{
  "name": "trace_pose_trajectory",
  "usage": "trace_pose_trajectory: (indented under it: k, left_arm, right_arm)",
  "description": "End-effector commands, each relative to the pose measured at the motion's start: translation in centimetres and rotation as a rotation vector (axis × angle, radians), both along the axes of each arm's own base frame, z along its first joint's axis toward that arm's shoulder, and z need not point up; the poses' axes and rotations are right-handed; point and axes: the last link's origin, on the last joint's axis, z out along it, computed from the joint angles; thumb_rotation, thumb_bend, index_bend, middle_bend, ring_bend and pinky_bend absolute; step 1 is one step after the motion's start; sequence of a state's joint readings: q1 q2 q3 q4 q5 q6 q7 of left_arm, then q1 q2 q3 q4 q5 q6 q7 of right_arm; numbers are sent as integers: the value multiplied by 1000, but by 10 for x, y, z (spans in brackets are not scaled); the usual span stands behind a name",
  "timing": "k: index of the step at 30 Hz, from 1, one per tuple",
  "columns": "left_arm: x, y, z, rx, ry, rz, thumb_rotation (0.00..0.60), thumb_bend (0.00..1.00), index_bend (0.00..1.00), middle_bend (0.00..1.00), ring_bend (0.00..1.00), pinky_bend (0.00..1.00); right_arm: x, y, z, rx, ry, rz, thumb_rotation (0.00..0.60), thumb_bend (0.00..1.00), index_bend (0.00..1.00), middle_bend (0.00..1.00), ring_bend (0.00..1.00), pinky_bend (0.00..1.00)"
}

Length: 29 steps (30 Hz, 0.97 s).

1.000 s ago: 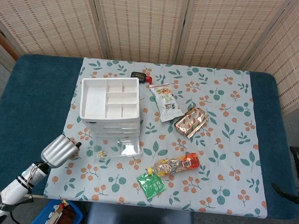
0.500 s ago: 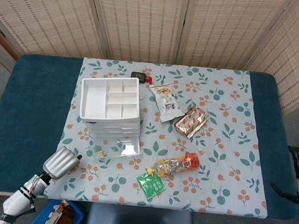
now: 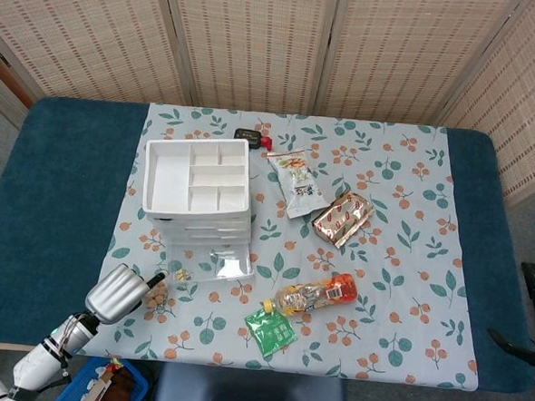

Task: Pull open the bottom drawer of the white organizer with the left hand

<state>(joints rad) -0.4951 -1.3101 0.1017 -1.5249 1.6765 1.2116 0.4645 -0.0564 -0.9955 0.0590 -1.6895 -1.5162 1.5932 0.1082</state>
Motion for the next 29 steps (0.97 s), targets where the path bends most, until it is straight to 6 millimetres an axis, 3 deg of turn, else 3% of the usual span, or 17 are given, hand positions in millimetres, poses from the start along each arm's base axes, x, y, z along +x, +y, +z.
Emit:
trace_pose_trajectory:
  k: [1, 10, 15, 22, 29]
  left_arm:
    - [0, -2, 13, 40, -44, 35, 600, 199, 239, 922, 981, 1000]
    - [-27, -15, 52, 204, -66, 248, 600, 199, 303, 867, 895, 1000]
    - [-46, -20, 76, 336, -127, 388, 600, 197, 319, 768, 781, 997]
    - [-61, -30, 94, 461, -197, 503, 600, 181, 297, 609, 597, 698]
    - [-65, -42, 100, 482, -232, 550, 600, 175, 288, 551, 538, 668]
  right_arm:
    - [-1, 0, 0, 2, 1, 0, 600, 80, 0, 97, 73, 132]
    - [-7, 0, -2, 26, -15, -21, 600, 80, 0, 97, 73, 133]
    - [-9, -1, -7, 68, -14, -24, 600, 80, 0, 97, 73, 132]
    - [-7, -2, -12, 108, -25, 12, 600, 109, 0, 97, 73, 132]
    - [-2, -2, -15, 114, -26, 47, 600, 113, 0, 97, 73, 132]
